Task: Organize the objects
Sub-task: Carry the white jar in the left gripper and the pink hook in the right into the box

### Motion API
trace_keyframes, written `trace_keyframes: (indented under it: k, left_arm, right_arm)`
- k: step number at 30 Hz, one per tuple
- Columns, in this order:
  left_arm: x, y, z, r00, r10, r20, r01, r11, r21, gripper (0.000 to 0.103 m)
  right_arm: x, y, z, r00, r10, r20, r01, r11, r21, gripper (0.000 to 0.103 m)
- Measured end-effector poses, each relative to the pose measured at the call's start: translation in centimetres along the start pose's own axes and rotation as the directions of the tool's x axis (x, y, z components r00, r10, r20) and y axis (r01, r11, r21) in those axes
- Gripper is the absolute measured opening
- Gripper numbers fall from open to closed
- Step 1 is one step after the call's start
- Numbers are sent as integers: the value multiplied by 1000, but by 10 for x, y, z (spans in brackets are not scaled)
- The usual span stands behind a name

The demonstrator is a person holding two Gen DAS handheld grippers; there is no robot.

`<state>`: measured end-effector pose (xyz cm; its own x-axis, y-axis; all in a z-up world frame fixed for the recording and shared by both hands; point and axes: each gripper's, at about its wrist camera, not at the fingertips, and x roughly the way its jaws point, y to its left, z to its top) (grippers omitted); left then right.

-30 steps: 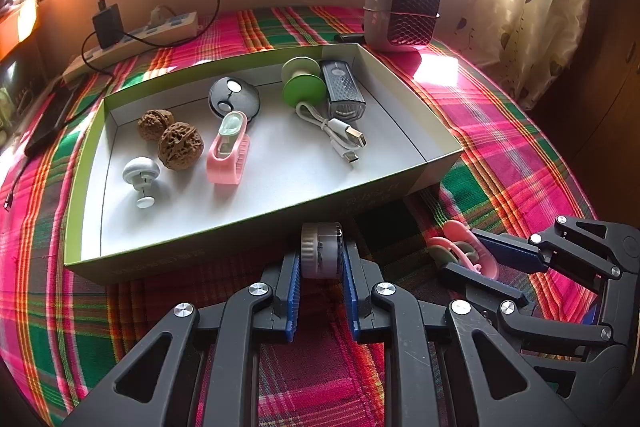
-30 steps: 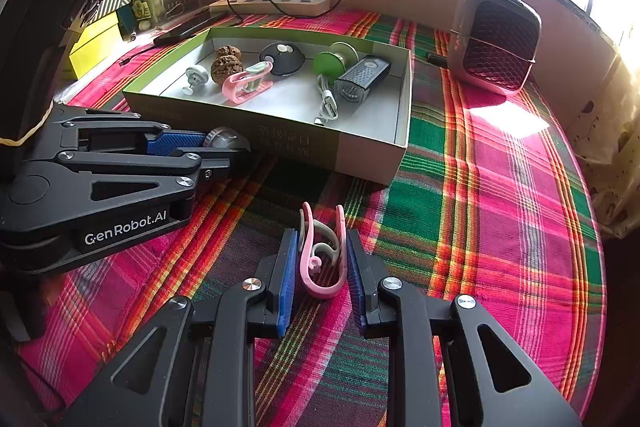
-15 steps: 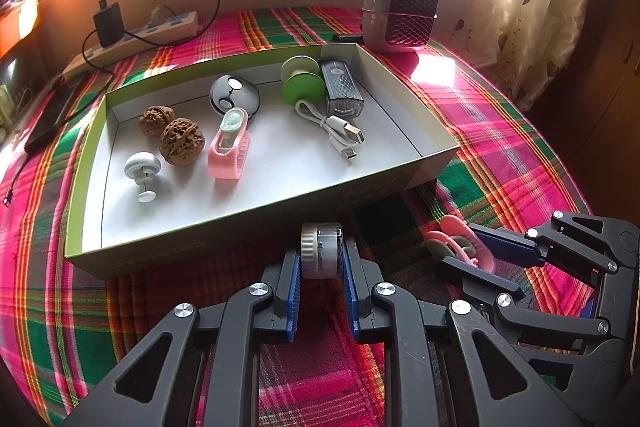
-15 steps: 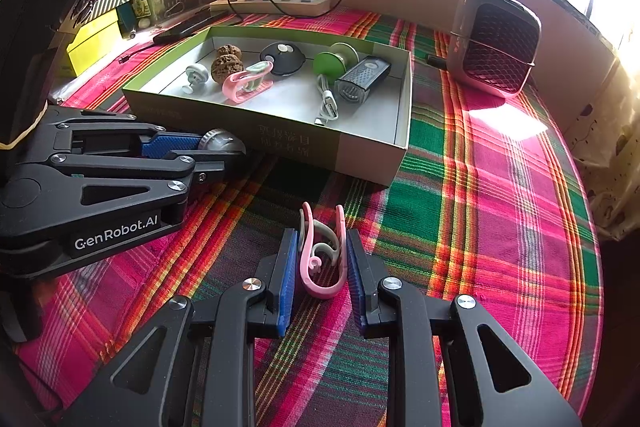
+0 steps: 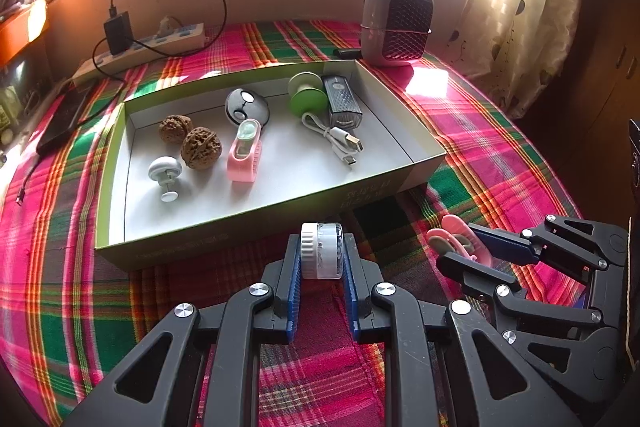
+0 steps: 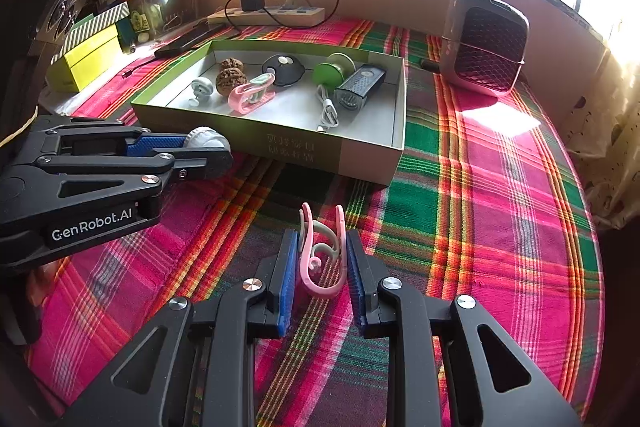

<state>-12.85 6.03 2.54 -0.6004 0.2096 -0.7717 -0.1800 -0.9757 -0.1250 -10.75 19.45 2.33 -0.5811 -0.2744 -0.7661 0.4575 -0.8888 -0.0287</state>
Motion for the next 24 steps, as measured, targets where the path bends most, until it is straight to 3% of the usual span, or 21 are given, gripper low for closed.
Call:
trace_keyframes:
  k: [8,12,24]
  left_arm:
    - [-16,7,9,999,1,39,-1,1000,-5,17]
    - [-17,12,17,999,6,46,-5,1000,-13,17]
    - [-4,24,38,999,18,40,-17,1000,-16,17]
  right_arm:
    - [-15,-4,17,999,10,51,-12,999,31,24]
    - [-16,-6,29,998,-24,62,21,999,41,24]
    - [2,-15,70,996,-82,39,79,995,58,24]
